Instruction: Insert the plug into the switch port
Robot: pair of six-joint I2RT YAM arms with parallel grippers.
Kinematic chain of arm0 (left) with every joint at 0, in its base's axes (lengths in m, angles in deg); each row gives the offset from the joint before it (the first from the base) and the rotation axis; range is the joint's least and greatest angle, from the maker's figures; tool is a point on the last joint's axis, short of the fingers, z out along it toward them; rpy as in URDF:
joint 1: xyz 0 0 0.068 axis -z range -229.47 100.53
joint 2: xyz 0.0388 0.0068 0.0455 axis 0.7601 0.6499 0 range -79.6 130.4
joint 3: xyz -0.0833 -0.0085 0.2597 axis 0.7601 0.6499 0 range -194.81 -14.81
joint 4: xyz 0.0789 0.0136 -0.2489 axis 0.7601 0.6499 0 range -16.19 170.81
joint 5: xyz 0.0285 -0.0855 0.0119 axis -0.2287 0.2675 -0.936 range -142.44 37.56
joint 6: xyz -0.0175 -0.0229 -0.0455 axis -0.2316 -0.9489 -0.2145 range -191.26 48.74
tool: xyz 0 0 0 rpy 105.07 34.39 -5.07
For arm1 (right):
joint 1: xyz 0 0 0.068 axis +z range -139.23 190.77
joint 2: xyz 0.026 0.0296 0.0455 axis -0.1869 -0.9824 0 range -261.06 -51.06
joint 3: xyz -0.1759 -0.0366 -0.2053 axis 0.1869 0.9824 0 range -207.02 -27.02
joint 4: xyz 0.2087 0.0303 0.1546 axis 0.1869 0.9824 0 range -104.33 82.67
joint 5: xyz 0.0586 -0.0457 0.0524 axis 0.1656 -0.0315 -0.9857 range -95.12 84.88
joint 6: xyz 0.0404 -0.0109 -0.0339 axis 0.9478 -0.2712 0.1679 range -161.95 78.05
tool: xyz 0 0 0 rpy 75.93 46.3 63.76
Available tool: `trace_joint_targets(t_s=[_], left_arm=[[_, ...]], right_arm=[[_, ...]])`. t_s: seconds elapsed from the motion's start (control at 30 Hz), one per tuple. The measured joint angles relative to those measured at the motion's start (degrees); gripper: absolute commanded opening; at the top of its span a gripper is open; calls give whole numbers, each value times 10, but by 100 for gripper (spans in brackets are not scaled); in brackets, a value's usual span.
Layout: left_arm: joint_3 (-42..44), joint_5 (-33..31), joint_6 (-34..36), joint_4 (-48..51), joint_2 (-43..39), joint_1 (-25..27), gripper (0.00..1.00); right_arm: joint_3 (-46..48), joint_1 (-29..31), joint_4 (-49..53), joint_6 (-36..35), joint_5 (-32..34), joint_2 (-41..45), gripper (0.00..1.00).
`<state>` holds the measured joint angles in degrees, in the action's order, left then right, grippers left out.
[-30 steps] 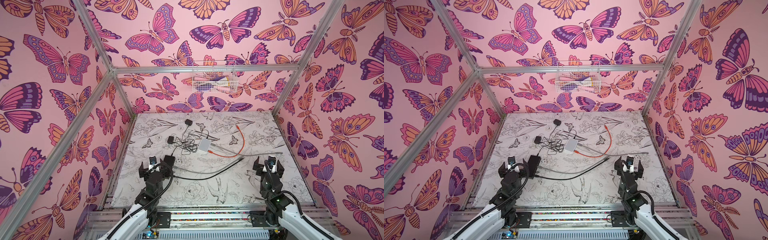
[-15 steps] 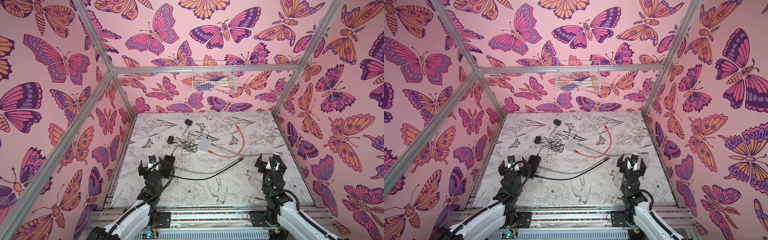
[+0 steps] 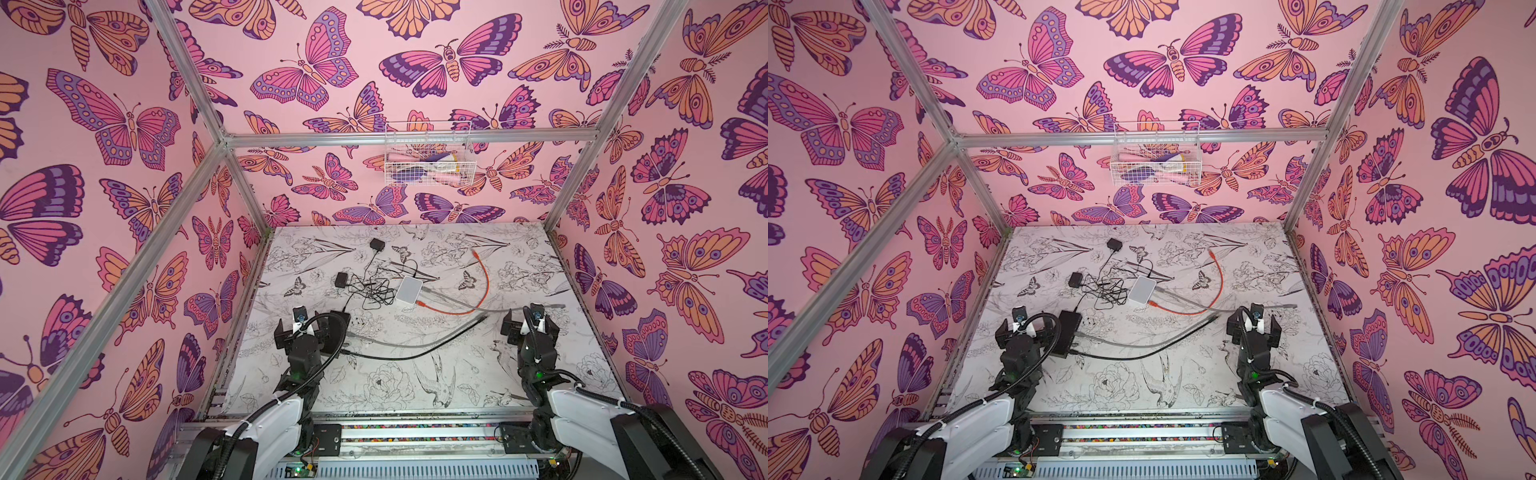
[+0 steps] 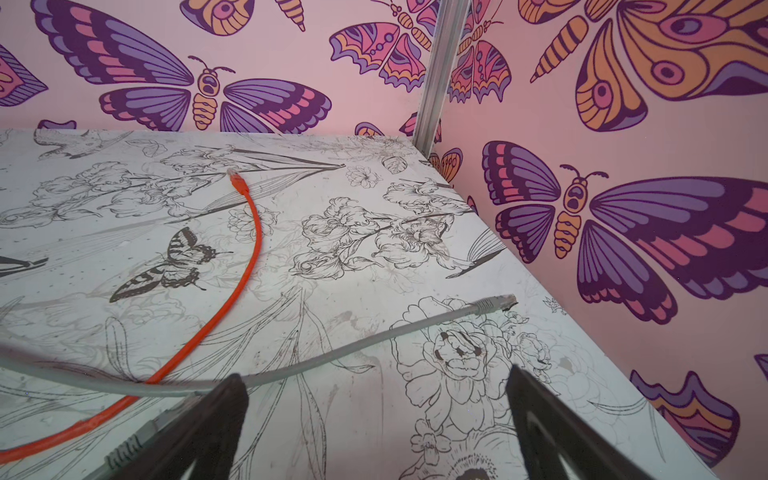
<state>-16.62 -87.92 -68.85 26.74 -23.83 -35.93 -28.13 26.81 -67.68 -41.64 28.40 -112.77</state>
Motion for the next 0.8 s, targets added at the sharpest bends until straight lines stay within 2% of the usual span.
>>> trace_joint_targets(t_s=[0.17,0.43,0.8], left_arm=[[0,9,-3,-34,29,-12,99],[-3,19,-4,-103,94,-30,99],[-12,31,-4,-206,188,-40,99]], right_arm=[[-1,-3,-34,-3,-1,-24,99],[-19,-47,-58,10,-24,-61,99],[-20,-55,-99,13,-34,-111,99]])
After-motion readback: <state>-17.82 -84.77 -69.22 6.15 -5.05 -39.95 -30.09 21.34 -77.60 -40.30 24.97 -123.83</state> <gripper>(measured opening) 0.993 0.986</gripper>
